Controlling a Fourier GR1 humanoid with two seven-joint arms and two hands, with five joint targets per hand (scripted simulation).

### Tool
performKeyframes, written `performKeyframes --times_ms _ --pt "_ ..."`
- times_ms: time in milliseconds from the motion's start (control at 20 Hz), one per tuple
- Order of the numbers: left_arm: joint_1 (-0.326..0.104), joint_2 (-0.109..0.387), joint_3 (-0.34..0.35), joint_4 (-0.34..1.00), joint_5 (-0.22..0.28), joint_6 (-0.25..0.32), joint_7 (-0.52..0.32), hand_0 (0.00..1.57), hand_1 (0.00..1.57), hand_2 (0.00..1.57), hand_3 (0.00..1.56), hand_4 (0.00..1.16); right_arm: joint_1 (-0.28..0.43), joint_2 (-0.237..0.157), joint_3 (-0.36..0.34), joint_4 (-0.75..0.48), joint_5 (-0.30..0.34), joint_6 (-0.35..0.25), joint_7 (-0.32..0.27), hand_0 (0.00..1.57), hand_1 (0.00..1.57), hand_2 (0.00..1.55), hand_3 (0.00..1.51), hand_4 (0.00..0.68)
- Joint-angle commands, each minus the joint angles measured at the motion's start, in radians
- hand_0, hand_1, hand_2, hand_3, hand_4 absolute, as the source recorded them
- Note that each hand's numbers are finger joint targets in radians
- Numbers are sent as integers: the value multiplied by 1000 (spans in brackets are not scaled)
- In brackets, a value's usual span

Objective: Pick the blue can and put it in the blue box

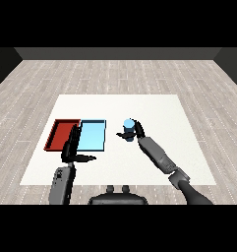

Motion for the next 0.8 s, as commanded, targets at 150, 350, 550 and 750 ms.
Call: performKeyframes --times_ms 150,350,550,750 --pt "-135 -24 -157 27 -47 126 111 0 0 0 0 0 153 -159 -23 -297 39 13 15 1510 1510 1473 1405 585" --pt "-103 -24 -172 11 -43 126 114 0 0 0 0 0 238 -215 -14 -609 91 -63 180 1501 1501 1469 1395 590" --pt "-125 -25 -180 32 -47 148 118 0 0 0 0 0 205 -99 -22 -613 205 -113 265 1501 1501 1469 1395 590" --pt "-220 -25 -270 88 -32 226 160 0 0 0 0 0 183 -45 -4 -643 268 -153 307 1502 1502 1469 1397 590"
